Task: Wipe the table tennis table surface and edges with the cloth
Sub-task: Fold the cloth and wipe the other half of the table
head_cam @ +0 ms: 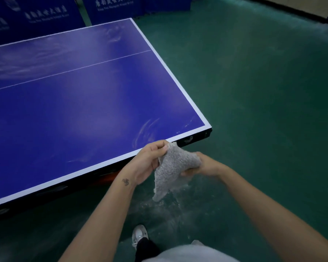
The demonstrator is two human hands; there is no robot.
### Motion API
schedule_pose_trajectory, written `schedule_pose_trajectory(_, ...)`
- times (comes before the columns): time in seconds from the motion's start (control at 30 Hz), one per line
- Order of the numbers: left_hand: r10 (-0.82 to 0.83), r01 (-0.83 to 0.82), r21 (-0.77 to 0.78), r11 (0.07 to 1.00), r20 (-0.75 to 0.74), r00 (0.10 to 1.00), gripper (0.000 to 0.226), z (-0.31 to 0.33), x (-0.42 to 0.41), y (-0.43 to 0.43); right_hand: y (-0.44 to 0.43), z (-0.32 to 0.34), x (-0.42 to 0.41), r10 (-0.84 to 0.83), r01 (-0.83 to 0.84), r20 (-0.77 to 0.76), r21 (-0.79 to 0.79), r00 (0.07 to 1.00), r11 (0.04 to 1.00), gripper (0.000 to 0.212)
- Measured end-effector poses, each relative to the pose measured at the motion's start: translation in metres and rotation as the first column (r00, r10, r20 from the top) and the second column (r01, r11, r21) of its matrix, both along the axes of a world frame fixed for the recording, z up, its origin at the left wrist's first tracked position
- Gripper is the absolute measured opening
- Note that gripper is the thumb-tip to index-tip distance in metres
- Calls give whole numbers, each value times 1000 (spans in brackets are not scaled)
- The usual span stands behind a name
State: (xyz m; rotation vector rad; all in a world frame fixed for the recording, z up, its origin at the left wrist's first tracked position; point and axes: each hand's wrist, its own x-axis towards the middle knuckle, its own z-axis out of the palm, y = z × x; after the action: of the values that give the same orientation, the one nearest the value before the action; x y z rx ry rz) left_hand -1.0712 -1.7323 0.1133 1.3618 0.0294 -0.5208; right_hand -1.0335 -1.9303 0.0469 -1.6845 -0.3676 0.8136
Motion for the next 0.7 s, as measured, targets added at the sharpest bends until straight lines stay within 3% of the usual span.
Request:
schedule_pose_trajectory(0.13,290,-290,-36,956,-24,957,19,4,-3,27,25,3,-2,-24,28,-91,44,996,999,27)
schedule_pose_trajectory(0.23,555,-558,7,829,-124,823,17,-8,-8,48,46,5,-8,-32,48,-147,103,989,993,23)
schedule_pose_trajectory(0.3,626,-640,28,768,-244,741,21,-18,-13,58,61,8,-9,-82,106,-178,129,981,986,28)
schedule_pose_trajectory(0.37,609,-636,42,770,-344,715,30,-29,-20,68,76,12,-7,-144,174,-212,134,967,976,26)
schedule_pose_trajectory(0.43,556,-562,98,821,-360,749,40,-39,-25,79,89,15,-3,-228,258,-242,104,943,960,28)
schedule_pose_trajectory(0.53,479,-467,118,876,-307,822,44,-47,-28,94,109,18,4,-370,367,-240,-60,897,928,54)
schedule_pose_trajectory(0.63,401,-366,194,910,-188,897,53,-53,-23,113,126,22,9,-373,350,-74,-219,925,911,91)
schedule_pose_trajectory(0.7,337,-290,344,893,-86,937,54,-55,-17,123,138,23,11,-238,256,99,-285,966,924,96)
